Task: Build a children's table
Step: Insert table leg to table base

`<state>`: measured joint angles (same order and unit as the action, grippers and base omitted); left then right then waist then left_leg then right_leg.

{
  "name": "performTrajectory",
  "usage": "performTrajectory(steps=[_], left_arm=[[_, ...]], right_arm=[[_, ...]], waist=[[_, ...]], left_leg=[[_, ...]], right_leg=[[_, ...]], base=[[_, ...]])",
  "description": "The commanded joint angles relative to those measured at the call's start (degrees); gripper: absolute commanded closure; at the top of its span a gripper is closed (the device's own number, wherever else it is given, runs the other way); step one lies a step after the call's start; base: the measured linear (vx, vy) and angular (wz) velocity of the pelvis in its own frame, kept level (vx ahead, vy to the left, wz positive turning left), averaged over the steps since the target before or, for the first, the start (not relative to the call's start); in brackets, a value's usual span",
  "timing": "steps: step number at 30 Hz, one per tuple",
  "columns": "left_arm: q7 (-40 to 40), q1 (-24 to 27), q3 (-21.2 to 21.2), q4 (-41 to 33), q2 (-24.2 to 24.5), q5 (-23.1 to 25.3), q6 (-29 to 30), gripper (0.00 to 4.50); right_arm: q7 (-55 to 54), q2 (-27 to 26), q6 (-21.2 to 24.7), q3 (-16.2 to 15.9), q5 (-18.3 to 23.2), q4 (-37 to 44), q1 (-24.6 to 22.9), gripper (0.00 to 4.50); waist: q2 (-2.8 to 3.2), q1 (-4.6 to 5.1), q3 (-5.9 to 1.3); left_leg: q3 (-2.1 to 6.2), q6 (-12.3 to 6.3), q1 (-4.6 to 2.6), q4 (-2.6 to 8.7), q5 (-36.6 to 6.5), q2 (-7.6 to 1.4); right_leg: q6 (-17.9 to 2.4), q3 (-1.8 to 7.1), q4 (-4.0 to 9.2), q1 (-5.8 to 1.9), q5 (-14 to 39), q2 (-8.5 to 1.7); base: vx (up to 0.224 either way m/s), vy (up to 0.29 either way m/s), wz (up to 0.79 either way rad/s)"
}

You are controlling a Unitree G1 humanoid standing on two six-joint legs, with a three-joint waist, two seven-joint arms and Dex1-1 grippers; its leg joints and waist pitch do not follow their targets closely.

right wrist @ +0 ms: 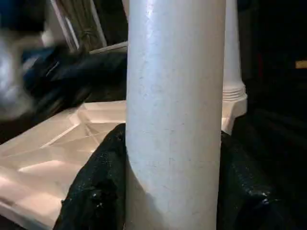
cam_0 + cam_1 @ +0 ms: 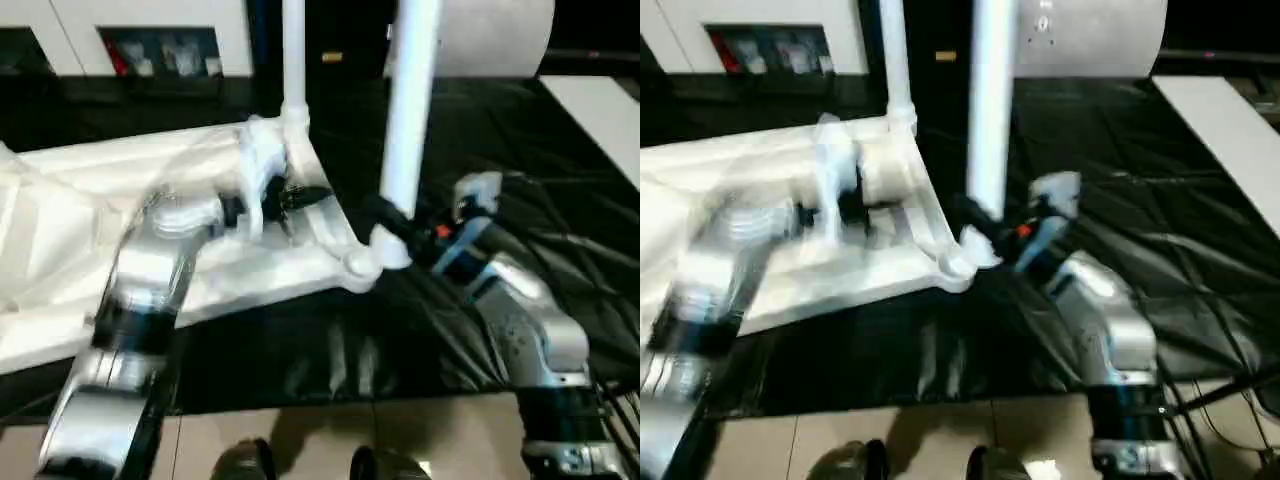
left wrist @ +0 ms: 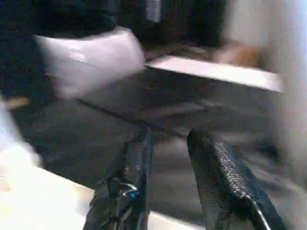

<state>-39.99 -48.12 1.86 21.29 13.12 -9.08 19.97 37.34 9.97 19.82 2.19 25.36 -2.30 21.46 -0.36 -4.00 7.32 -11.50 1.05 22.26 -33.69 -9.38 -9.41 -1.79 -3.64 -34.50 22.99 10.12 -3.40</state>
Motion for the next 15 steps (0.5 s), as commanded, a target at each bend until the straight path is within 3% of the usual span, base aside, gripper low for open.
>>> performTrajectory(steps=[1,3,6,7,9,11,13,15], left_arm=[[2.9,-3.0,-0.4,1.1,-2.0,0.6,2.4,2.69],[0.1,-3.3,-3.2,-1.1,-3.4,0.8,3.2,2.58],[-2.4,-3.2,-5.9,-5.4,-6.1,-1.9,5.1,2.32],[-3.9,-2.5,-7.6,-8.7,-6.9,-3.1,6.2,2.26],[-6.0,-1.5,-10.3,-13.4,-7.8,-5.3,7.7,2.13],[-7.5,-0.9,-11.6,-17.0,-8.5,-7.6,8.2,1.84],[-7.3,-0.7,-10.7,-18.3,-9.2,-8.8,8.3,1.72],[-4.7,-1.0,-8.7,-15.2,-8.4,-5.9,6.4,1.49]], right_arm=[[-0.2,0.3,-0.3,-1.9,-1.9,1.0,0.4,2.62],[-0.6,0.4,-0.5,-2.8,-3.2,0.5,0.7,2.62],[-1.9,1.1,-0.7,-3.8,-5.2,-0.5,1.3,2.62],[-2.7,1.4,-0.6,-4.1,-6.0,-1.2,1.7,2.62],[-3.5,1.6,-0.1,-4.2,-6.8,-2.0,2.1,2.62],[-3.8,1.6,0.0,-4.3,-7.5,-2.6,2.4,2.62],[-4.1,1.7,-0.2,-4.1,-7.7,-2.7,2.6,2.62],[-4.2,1.8,-0.1,-3.7,-7.5,-2.6,2.7,2.62]], waist=[[0.36,-0.59,-6.22],[0.49,-0.84,-6.42],[0.36,-1.54,-6.80],[0.58,-1.76,-6.91],[0.29,-1.78,-6.96],[0.42,-1.98,-6.91],[0.11,-1.78,-6.40],[0.12,-1.68,-6.16]], left_leg=[[2.27,0.16,-1.72,3.52,-11.2,-4.05],[2.22,-0.49,-1.52,3.36,-9.2,-4.11],[2.04,-1.84,-1.30,2.99,-6.2,-4.06],[2.03,-2.49,-1.25,2.85,-5.3,-4.06],[2.01,-3.21,-1.05,2.77,-4.3,-4.14],[1.95,-3.47,-1.08,2.59,-5.2,-4.17],[1.90,-2.89,-1.04,2.70,-7.9,-3.92],[1.98,-2.15,-1.13,2.76,-9.6,-3.80]], right_leg=[[-11.8,3.19,4.21,-3.00,13.8,-5.97],[-12.4,3.24,3.94,-3.04,11.5,-6.01],[-13.9,3.28,3.25,-3.17,6.4,-5.97],[-14.5,3.22,3.09,-3.17,4.5,-6.00],[-15.1,3.17,2.71,-3.33,2.6,-5.99],[-15.3,3.17,2.89,-3.26,4.1,-6.07],[-13.6,3.09,3.69,-3.17,9.9,-5.86],[-11.9,3.08,4.23,-2.99,14.8,-5.74]], base=[[0.000,0.000,0.00],[0.000,0.000,0.00],[0.000,0.000,0.00],[0.000,0.000,0.00],[0.000,0.000,0.00],[0.000,0.000,0.00],[0.000,0.000,0.00],[0.000,0.000,0.00]])
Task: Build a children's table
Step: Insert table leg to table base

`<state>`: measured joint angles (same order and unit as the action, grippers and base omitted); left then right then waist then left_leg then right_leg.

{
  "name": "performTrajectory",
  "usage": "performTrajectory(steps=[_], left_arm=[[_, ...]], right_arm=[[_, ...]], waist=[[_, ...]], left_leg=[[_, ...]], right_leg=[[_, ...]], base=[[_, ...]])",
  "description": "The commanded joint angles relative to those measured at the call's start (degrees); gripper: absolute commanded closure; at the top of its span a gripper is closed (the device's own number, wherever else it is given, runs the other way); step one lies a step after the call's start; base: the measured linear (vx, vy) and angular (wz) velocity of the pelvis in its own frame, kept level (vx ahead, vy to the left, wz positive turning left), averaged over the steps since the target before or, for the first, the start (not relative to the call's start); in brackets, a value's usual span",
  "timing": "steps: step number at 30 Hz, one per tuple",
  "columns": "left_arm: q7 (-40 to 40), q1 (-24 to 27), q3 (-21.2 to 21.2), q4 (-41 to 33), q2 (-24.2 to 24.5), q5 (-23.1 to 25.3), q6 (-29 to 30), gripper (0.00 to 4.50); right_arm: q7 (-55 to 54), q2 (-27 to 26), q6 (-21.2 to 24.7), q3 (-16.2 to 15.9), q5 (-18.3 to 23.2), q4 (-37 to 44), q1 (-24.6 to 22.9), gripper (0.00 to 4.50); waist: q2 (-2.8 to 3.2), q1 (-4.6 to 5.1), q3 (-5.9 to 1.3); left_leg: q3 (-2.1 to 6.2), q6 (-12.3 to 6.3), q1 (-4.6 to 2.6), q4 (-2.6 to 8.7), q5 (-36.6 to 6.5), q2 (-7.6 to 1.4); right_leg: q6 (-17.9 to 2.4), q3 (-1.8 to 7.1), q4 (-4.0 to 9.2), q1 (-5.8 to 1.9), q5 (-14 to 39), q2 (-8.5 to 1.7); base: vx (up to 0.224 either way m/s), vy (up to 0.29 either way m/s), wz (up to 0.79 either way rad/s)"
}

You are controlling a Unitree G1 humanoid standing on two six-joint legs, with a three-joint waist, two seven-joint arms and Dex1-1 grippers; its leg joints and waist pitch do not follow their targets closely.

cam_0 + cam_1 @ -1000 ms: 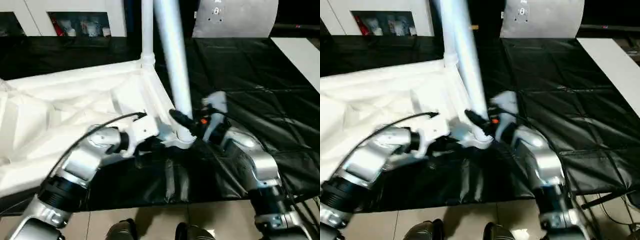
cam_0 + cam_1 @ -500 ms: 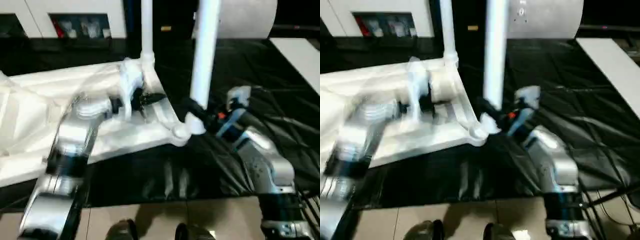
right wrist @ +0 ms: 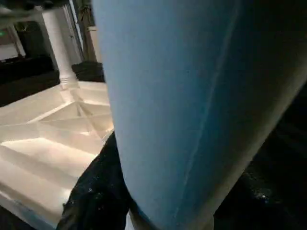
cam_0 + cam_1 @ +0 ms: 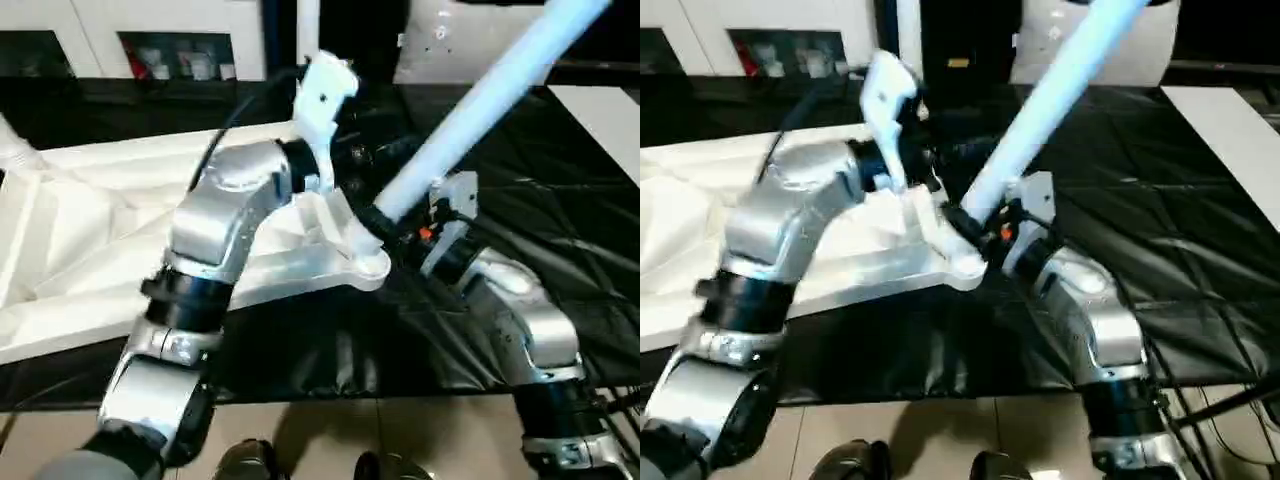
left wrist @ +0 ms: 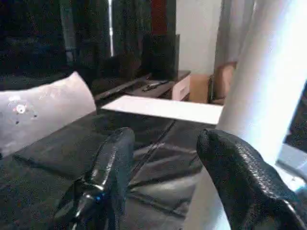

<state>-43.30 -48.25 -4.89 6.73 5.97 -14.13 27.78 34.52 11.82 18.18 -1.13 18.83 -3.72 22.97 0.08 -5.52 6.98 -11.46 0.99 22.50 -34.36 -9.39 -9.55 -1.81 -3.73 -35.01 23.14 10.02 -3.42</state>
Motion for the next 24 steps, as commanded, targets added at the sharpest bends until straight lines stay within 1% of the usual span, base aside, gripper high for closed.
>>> performTrajectory(steps=[1,2,3,4,5,6,7,8,9,10,11,12,13,14,15,16,17,18,19,20,21,22,23,24], left_arm=[[0.8,-1.1,-0.9,3.4,0.6,3.0,-4.5,1.49],[1.5,-0.8,-0.4,4.8,1.8,4.2,-5.3,1.38],[1.8,-0.2,-0.3,5.9,3.5,5.4,-5.8,1.38],[2.2,0.3,-0.4,6.3,4.7,6.0,-5.8,1.29],[1.3,2.0,-1.6,7.1,8.2,7.9,-6.4,1.18],[1.1,2.3,-1.8,7.2,8.9,8.3,-6.6,1.01],[0.5,3.3,-2.2,7.3,10.1,8.6,-6.2,1.01],[-0.2,4.4,-2.2,7.1,11.0,8.1,-4.9,0.96],[-2.7,6.4,-3.1,6.5,12.4,7.6,-3.9,0.91],[-5.0,8.2,-3.7,5.7,13.3,6.5,-2.1,0.76],[-7.0,9.6,-4.3,5.2,13.8,5.6,-0.7,0.76],[-8.0,10.4,-4.7,5.1,14.1,5.2,0.0,0.65],[-9.6,11.5,-5.8,4.6,14.6,4.8,1.2,0.56],[-12.8,13.2,-7.5,3.8,15.4,3.7,2.0,0.56],[-14.3,14.2,-8.5,3.5,15.8,3.2,1.8,0.56],[-14.8,14.9,-9.1,3.7,15.8,3.1,1.5,0.56],[-14.7,15.5,-9.7,4.7,15.7,3.3,1.3,0.56],[-14.1,15.9,-10.6,6.5,15.6,5.1,-0.8,0.73],[-13.2,15.9,-11.2,8.3,15.6,6.9,-2.1,0.83],[-12.6,15.9,-11.2,9.4,15.5,7.7,-3.3,0.90],[-12.3,15.9,-11.1,10.2,15.3,8.3,-4.1,0.90],[-12.0,15.9,-11.1,10.6,15.2,8.6,-4.5,0.96],[-11.6,15.8,-10.7,11.5,14.9,8.8,-4.8,1.11],[-10.9,15.5,-10.7,12.2,14.9,9.1,-5.8,1.26]], right_arm=[[-1.2,0.3,1.6,-0.1,-0.9,-1.0,1.2,2.62],[-1.3,0.5,1.7,0.1,-0.8,-1.0,1.3,2.62],[-1.4,0.8,2.0,0.4,-0.6,-0.8,1.2,2.62],[-1.4,1.0,2.3,0.6,-0.4,-0.8,1.2,2.62],[-1.8,1.4,3.4,1.6,0.4,-0.6,1.2,2.62],[-1.9,1.5,3.6,1.9,0.5,-0.6,1.2,2.62],[-1.9,1.8,4.2,2.2,0.9,-0.5,1.2,2.62],[-1.7,2.2,4.6,2.5,1.1,-0.4,1.1,2.62],[-1.1,3.1,5.0,2.6,1.2,-0.4,1.0,2.62],[-0.4,3.8,5.5,2.7,1.2,-0.5,0.9,2.62],[0.0,4.4,5.9,2.8,1.2,-0.5,0.8,2.62],[0.3,4.7,6.1,2.8,1.2,-0.6,0.7,2.62],[0.6,5.0,6.6,2.9,1.4,-0.7,0.7,2.62],[1.0,5.4,7.1,2.8,1.3,-0.8,0.7,2.62],[1.3,5.7,7.4,2.7,1.3,-0.7,0.8,2.62],[1.5,5.8,7.6,2.6,1.4,-0.7,0.8,2.62],[1.6,5.9,7.8,2.5,1.4,-0.6,0.7,2.62],[1.6,6.1,7.9,2.4,1.3,-0.4,0.6,2.62],[1.6,6.2,7.9,2.2,1.3,-0.3,0.6,2.62],[1.6,6.2,7.9,2.1,1.4,-0.2,0.5,2.62],[1.6,6.2,8.0,2.0,1.4,-0.1,0.5,2.62],[1.6,6.2,8.0,2.0,1.5,0.0,0.5,2.62],[1.7,6.1,8.2,1.9,1.5,0.2,0.4,2.62],[1.9,6.1,8.4,1.8,1.4,0.3,0.4,2.62]], waist=[[-0.35,0.04,-5.64],[-0.32,0.22,-5.64],[-0.39,0.27,-5.54],[-0.44,0.44,-5.62],[-0.39,0.53,-5.58],[-0.32,0.56,-5.64],[-0.11,0.84,-5.69],[-0.13,0.84,-5.69],[-0.08,0.76,-5.72],[-0.10,0.57,-5.79],[0.06,0.57,-5.91],[0.06,0.57,-5.91],[0.16,0.35,-6.05],[0.19,0.32,-6.07],[0.18,0.27,-6.08],[0.12,0.33,-5.97],[0.19,0.26,-6.05],[0.13,0.34,-5.82],[0.05,0.37,-5.75],[0.01,0.43,-5.61],[-0.08,0.54,-5.50],[0.06,0.53,-5.47],[-0.02,0.64,-5.51],[-0.01,0.64,-5.51]], left_leg=[[1.99,-1.59,-1.52,3.55,-10.9,-3.56],[2.08,-0.94,-1.74,3.66,-12.1,-3.52],[2.23,-0.69,-1.74,3.78,-12.6,-3.61],[2.29,-0.27,-1.61,3.89,-13.0,-3.52],[2.41,-0.05,-1.52,3.97,-13.1,-3.56],[2.55,0.00,-1.40,4.06,-12.9,-3.54],[2.48,0.58,-1.68,4.11,-13.1,-3.57],[2.28,0.61,-2.04,3.99,-13.2,-3.63],[2.19,0.47,-1.92,3.92,-12.2,-3.69],[2.11,0.11,-1.78,3.95,-10.9,-3.72],[2.04,-0.14,-1.78,3.88,-10.2,-3.75],[2.04,-0.14,-1.78,3.88,-10.2,-3.75],[1.93,-0.53,-1.93,3.77,-9.2,-3.83],[1.91,-0.76,-1.86,3.77,-8.8,-3.79],[1.93,-1.09,-1.68,3.78,-8.4,-3.77],[1.91,-1.17,-1.63,3.84,-8.6,-3.80],[1.82,-1.18,-1.72,3.72,-8.6,-3.78],[1.86,-1.21,-1.59,3.80,-9.3,-3.73],[1.91,-0.96,-1.63,3.83,-10.2,-3.69],[1.96,-0.93,-1.57,3.89,-10.7,-3.65],[2.03,-0.57,-1.56,3.93,-11.7,-3.57],[2.09,-0.33,-1.66,3.96,-12.1,-3.63],[2.18,0.17,-1.69,4.06,-12.5,-3.71],[2.19,0.23,-1.75,4.08,-12.6,-3.75]], right_leg=[[-10.5,3.09,5.15,-2.95,17.9,-5.53],[-9.2,3.05,5.41,-2.92,20.5,-5.51],[-8.8,3.03,5.46,-2.84,21.3,-5.53],[-7.8,3.04,5.40,-2.87,22.1,-5.48],[-7.5,3.01,5.30,-2.88,22.3,-5.55],[-7.0,3.01,5.29,-2.95,22.4,-5.59],[-6.4,3.06,5.22,-2.65,22.6,-5.43],[-6.8,3.20,5.29,-2.33,22.1,-5.43],[-8.1,3.31,5.00,-2.41,19.9,-5.49],[-9.0,3.31,4.74,-2.43,17.7,-5.44],[-9.9,3.29,4.38,-2.37,15.4,-5.31],[-9.9,3.29,4.38,-2.37,15.4,-5.31],[-11.2,3.32,4.02,-2.27,12.5,-5.31],[-11.4,3.32,3.94,-2.32,11.8,-5.30],[-11.9,3.32,3.82,-2.44,10.9,-5.39],[-11.9,3.33,3.87,-2.42,10.9,-5.37],[-12.1,3.36,3.87,-2.43,10.6,-5.50],[-12.0,3.34,4.09,-2.44,11.5,-5.43],[-11.5,3.33,4.27,-2.56,13.2,-5.55],[-11.1,3.33,4.53,-2.54,14.4,-5.52],[-10.0,3.30,4.80,-2.62,17.0,-5.59],[-9.6,3.32,4.93,-2.58,18.1,-5.66],[-9.1,3.28,4.93,-2.60,19.1,-5.65],[-9.1,3.29,4.96,-2.52,19.1,-5.65]], base=[[0.000,0.000,0.00],[0.000,0.000,0.00],[0.000,0.000,0.00],[0.000,0.000,0.00],[0.000,0.000,0.00],[0.000,0.000,0.00],[0.000,0.000,0.00],[0.000,0.000,0.00],[0.000,0.000,0.00],[0.000,0.000,0.00],[0.000,0.000,0.00],[0.000,0.000,0.00],[0.000,0.000,0.00],[0.000,0.000,0.00],[0.000,0.000,0.00],[0.000,0.000,0.00],[0.000,0.000,0.00],[0.000,0.000,0.00],[0.000,0.000,0.00],[0.000,0.000,0.00],[0.000,0.000,0.00],[0.000,0.000,0.00],[0.000,0.000,0.00],[0.000,0.000,0.00]])
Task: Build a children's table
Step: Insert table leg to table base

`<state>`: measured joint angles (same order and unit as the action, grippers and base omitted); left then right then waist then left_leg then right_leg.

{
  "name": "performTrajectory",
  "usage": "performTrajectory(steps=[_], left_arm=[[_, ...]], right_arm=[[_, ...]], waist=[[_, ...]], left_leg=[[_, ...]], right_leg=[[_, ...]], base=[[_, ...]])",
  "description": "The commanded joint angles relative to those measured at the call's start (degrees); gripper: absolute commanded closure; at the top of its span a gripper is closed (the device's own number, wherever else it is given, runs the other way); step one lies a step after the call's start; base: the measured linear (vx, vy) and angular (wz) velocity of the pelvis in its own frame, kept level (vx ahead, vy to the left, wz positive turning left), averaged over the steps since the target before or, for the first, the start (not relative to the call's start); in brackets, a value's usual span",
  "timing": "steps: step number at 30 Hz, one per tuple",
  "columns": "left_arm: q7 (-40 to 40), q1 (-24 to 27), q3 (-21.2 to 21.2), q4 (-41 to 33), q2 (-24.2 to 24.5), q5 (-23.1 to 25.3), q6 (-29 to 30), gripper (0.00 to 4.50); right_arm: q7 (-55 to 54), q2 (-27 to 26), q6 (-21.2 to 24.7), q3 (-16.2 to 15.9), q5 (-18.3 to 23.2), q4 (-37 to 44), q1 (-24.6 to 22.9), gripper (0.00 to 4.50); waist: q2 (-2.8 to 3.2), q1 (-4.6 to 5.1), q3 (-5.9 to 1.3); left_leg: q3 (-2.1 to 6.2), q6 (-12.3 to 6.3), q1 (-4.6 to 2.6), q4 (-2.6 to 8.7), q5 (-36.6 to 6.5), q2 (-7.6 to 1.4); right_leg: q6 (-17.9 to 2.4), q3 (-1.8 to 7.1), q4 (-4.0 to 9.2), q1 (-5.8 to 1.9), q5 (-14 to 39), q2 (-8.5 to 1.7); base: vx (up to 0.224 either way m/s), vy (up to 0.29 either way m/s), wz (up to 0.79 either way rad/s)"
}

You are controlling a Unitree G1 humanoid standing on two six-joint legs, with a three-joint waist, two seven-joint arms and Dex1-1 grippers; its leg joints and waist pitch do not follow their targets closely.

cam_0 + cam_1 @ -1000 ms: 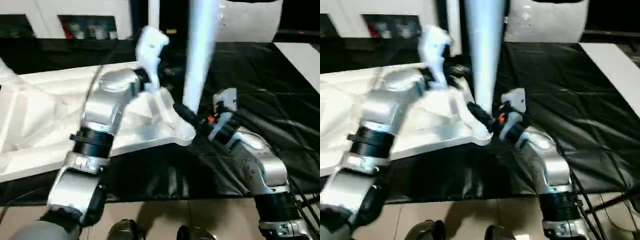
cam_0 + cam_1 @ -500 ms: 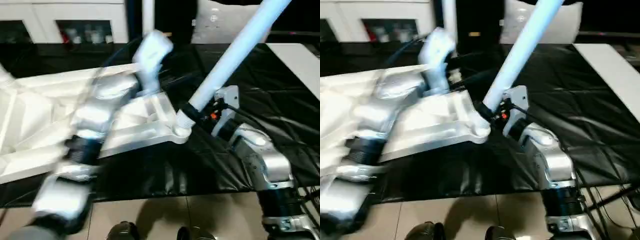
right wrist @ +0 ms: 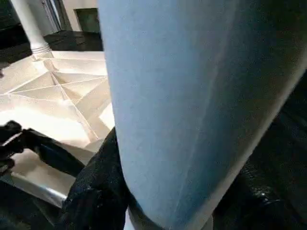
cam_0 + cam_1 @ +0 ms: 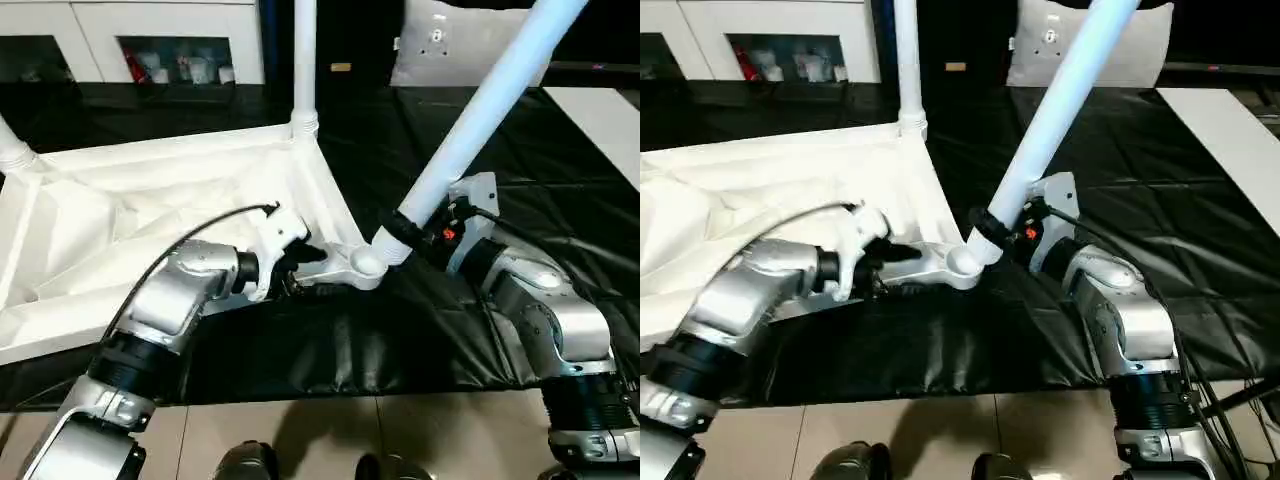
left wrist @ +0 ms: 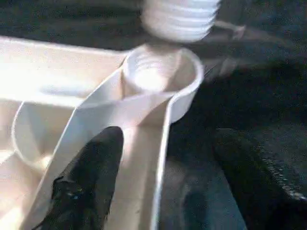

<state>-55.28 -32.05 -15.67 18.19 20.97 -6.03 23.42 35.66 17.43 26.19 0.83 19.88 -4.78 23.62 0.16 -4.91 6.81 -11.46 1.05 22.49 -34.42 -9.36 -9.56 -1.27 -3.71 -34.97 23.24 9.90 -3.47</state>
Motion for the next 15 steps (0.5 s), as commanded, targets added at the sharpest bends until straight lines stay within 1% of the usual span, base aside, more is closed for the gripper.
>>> performTrajectory(steps=[1,3,4,5,6,8,10,11,13,15], left_arm=[[1.5,-0.9,-0.2,1.2,0.1,1.0,-1.9,1.34],[1.6,-1.1,-0.4,1.6,0.2,1.1,-2.6,1.34],[1.4,-1.4,-0.4,2.0,0.1,0.8,-3.0,1.52],[0.7,-1.7,-0.3,2.9,-0.4,0.5,-3.3,1.69],[0.7,-1.7,-0.3,2.9,-0.4,0.5,-3.3,1.77],[0.3,-1.9,0.4,4.2,-1.3,0.3,-4.0,1.84],[0.5,-2.0,0.5,4.9,-1.6,0.3,-4.7,2.14],[0.6,-2.1,0.4,5.6,-1.7,0.4,-5.4,2.23],[0.6,-2.1,0.1,6.2,-1.6,0.7,-6.2,2.30],[0.4,-2.1,-0.1,6.5,-1.5,0.8,-6.5,2.56]], right_arm=[[0.8,0.4,0.5,-0.2,0.3,1.4,-0.3,2.62],[0.8,0.4,0.6,-0.2,0.3,1.5,-0.3,2.62],[0.8,0.3,0.8,-0.3,0.4,1.6,-0.3,2.62],[0.9,0.2,0.9,-0.5,0.4,1.8,-0.3,2.62],[0.9,0.2,0.9,-0.5,0.4,1.8,-0.3,2.62],[0.8,0.1,0.9,-0.7,0.4,1.8,-0.3,2.62],[0.8,0.1,0.9,-0.9,0.5,1.8,-0.3,2.62],[0.9,0.0,1.0,-1.0,0.4,1.8,-0.2,2.62],[1.0,-0.1,1.1,-1.2,0.4,1.8,-0.1,2.62],[1.3,-0.2,1.4,-1.6,0.2,1.7,0.3,2.62]], waist=[[-0.07,0.05,-5.33],[-0.08,0.01,-5.32],[-0.03,-0.03,-5.37],[0.06,-0.05,-5.39],[0.03,-0.03,-5.40],[0.18,-0.17,-5.49],[0.09,-0.17,-5.49],[0.06,-0.18,-5.52],[0.11,-0.17,-5.50],[0.07,-0.17,-5.50]], left_leg=[[2.17,0.26,-1.82,4.10,-12.9,-3.76],[2.13,0.15,-1.87,4.07,-13.0,-3.73],[2.15,0.11,-1.89,4.06,-12.9,-3.76],[2.14,0.05,-1.80,4.09,-12.3,-3.78],[2.10,-0.02,-1.83,4.09,-12.3,-3.74],[2.09,-0.05,-1.88,4.01,-11.9,-3.81],[2.07,-0.14,-1.81,4.00,-11.8,-3.76],[2.10,-0.35,-1.69,3.98,-11.6,-3.75],[2.10,-0.42,-1.71,3.96,-11.6,-3.73],[2.11,-0.44,-1.71,3.99,-11.4,-3.81]], right_leg=[[-9.8,3.29,4.93,-2.51,19.1,-5.62],[-10.0,3.32,4.96,-2.43,19.1,-5.61],[-10.1,3.32,4.93,-2.44,18.9,-5.63],[-10.4,3.31,4.78,-2.46,17.6,-5.53],[-10.5,3.29,4.79,-2.42,17.4,-5.51],[-11.1,3.32,4.64,-2.45,15.8,-5.60],[-11.3,3.30,4.61,-2.54,15.3,-5.60],[-11.3,3.28,4.58,-2.64,15.3,-5.70],[-11.2,3.30,4.59,-2.62,15.4,-5.67],[-11.3,3.30,4.53,-2.63,15.0,-5.66]], base=[[0.000,0.000,0.00],[0.000,0.000,0.00],[0.000,0.000,0.00],[0.000,0.000,0.00],[0.000,0.000,0.00],[0.000,0.000,0.00],[0.000,0.000,0.00],[0.000,0.000,0.00],[0.000,0.000,0.00],[0.000,0.000,0.00]])
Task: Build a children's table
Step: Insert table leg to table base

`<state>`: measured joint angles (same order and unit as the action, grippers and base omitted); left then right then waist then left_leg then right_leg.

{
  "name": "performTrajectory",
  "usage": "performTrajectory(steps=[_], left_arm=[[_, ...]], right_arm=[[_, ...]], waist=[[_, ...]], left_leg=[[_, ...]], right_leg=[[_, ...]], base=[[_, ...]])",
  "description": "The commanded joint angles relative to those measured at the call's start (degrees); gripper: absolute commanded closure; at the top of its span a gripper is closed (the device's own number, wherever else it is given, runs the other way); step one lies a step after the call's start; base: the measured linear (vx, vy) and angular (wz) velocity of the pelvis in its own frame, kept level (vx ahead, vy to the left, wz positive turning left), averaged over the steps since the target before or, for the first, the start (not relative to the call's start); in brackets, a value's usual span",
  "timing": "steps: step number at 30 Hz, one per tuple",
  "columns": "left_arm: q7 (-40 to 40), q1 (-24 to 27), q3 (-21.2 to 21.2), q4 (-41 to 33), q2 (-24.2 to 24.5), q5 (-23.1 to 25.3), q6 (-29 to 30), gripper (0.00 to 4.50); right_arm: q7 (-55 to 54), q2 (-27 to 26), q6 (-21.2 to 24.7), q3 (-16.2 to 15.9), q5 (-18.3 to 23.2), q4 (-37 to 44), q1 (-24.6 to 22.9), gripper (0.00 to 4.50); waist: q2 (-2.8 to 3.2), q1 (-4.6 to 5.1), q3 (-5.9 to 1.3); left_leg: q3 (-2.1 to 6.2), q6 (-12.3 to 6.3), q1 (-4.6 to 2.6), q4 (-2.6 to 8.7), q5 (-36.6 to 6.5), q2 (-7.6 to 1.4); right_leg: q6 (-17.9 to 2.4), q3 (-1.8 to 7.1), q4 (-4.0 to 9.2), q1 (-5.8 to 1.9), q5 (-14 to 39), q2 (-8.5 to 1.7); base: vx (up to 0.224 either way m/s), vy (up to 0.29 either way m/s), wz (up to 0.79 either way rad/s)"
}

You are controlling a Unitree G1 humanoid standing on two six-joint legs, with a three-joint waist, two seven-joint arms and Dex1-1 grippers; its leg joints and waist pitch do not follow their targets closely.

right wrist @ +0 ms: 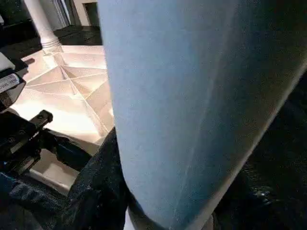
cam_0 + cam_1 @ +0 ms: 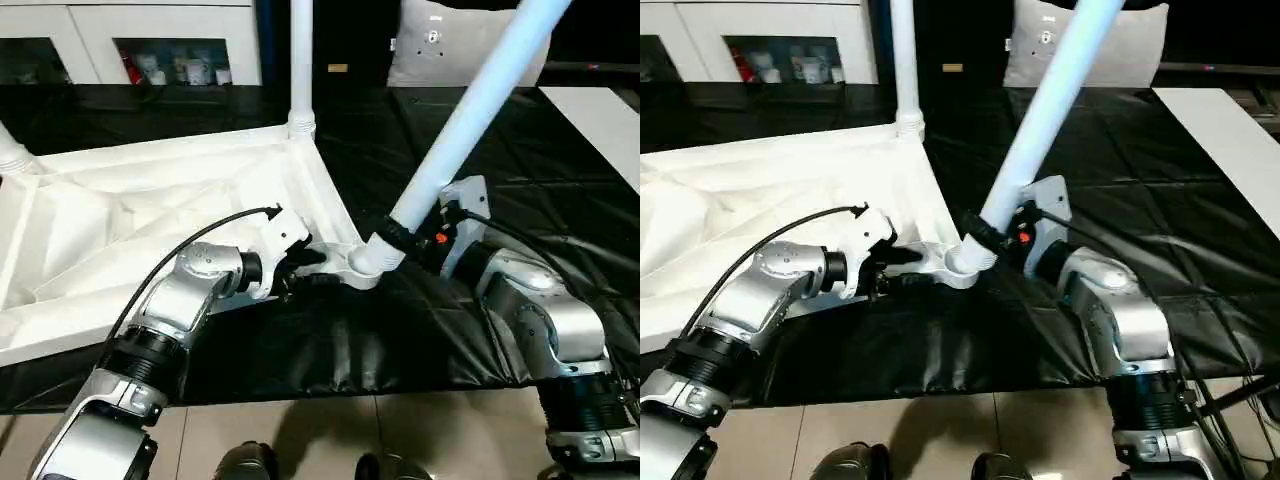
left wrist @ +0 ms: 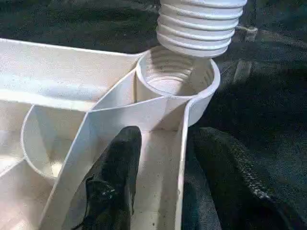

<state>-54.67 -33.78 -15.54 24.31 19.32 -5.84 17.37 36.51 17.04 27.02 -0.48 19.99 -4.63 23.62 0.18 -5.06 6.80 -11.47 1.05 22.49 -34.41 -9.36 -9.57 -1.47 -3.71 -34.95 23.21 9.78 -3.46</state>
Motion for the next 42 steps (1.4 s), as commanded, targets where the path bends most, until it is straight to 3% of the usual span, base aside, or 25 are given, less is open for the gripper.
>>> performTrajectory(steps=[1,7,12,23,24,27,35,39,42], left_arm=[[-0.7,-0.4,-0.5,0.5,0.3,0.7,-0.6,2.63],[-2.9,-0.7,-2.2,1.9,1.5,2.3,-1.4,3.16],[-4.8,-1.0,-3.8,1.8,2.9,3.4,-0.8,3.58],[-6.8,-1.8,-6.1,2.3,4.2,6.1,-1.5,4.39],[-6.9,-1.8,-6.2,2.2,4.3,6.0,-1.5,4.46],[-9.6,-2.1,-6.5,2.2,4.4,5.9,-5.6,4.49],[-11.1,-2.8,-7.1,2.6,4.5,6.1,-7.5,4.50],[-13.1,-3.0,-7.6,2.6,4.8,6.1,-10.2,4.50],[-13.7,-3.0,-7.4,2.5,4.8,5.9,-10.9,4.50]], right_arm=[[0.5,0.1,0.8,-0.5,0.0,1.4,0.6,2.62],[1.2,0.3,1.1,-2.6,-1.3,-1.3,2.9,2.62],[2.6,0.5,1.3,-4.1,-2.2,-3.1,4.4,2.62],[5.4,0.7,0.9,-7.1,-4.3,-9.6,8.1,2.62],[5.8,0.7,1.0,-7.2,-4.3,-9.8,8.3,2.62],[8.2,1.0,0.7,-8.8,-5.0,-12.4,9.6,2.62],[11.2,1.9,1.2,-10.5,-5.6,-14.8,10.8,2.62],[11.5,1.2,-0.2,-9.7,-5.8,-17.8,11.7,2.62],[11.2,0.1,-0.5,-7.2,-4.0,-20.7,12.1,2.62]], waist=[[0.04,0.01,-5.48],[0.14,0.11,-5.22],[0.24,0.18,-5.10],[0.12,0.52,-4.84],[-0.12,0.55,-4.76],[-0.27,0.62,-4.77],[-0.43,0.65,-4.65],[-0.39,0.68,-4.60],[-0.30,0.76,-4.54]], left_leg=[[2.12,-0.46,-1.67,3.99,-11.4,-3.78],[2.18,0.08,-1.91,4.07,-13.0,-3.80],[2.21,0.53,-1.94,4.23,-13.2,-3.83],[2.22,0.49,-2.04,4.19,-13.9,-3.82],[2.19,0.46,-1.92,4.26,-13.8,-3.81],[2.20,0.13,-1.92,4.21,-13.4,-3.85],[2.10,-0.22,-1.91,4.30,-12.8,-3.88],[2.16,-0.11,-1.95,4.38,-13.4,-3.99],[2.18,0.09,-2.10,4.42,-14.5,-3.99]], right_leg=[[-11.1,3.27,4.48,-2.62,15.1,-5.62],[-10.6,3.36,4.85,-2.45,18.2,-5.77],[-11.1,3.36,4.64,-2.32,17.2,-5.61],[-11.3,3.42,4.74,-2.31,18.5,-5.74],[-11.2,3.47,4.74,-2.35,18.5,-5.70],[-11.3,3.45,4.76,-2.38,18.4,-5.88],[-11.4,3.47,4.64,-2.34,17.7,-5.75],[-11.1,3.50,4.78,-2.26,19.0,-5.91],[-11.3,3.50,4.90,-2.12,19.6,-5.87]], base=[[0.000,0.000,0.00],[0.000,0.000,0.00],[0.000,0.000,0.00],[0.000,0.000,0.00],[0.000,0.000,0.00],[0.000,0.000,0.00],[0.000,0.000,0.00],[0.000,0.000,0.00],[0.000,0.000,0.00]])
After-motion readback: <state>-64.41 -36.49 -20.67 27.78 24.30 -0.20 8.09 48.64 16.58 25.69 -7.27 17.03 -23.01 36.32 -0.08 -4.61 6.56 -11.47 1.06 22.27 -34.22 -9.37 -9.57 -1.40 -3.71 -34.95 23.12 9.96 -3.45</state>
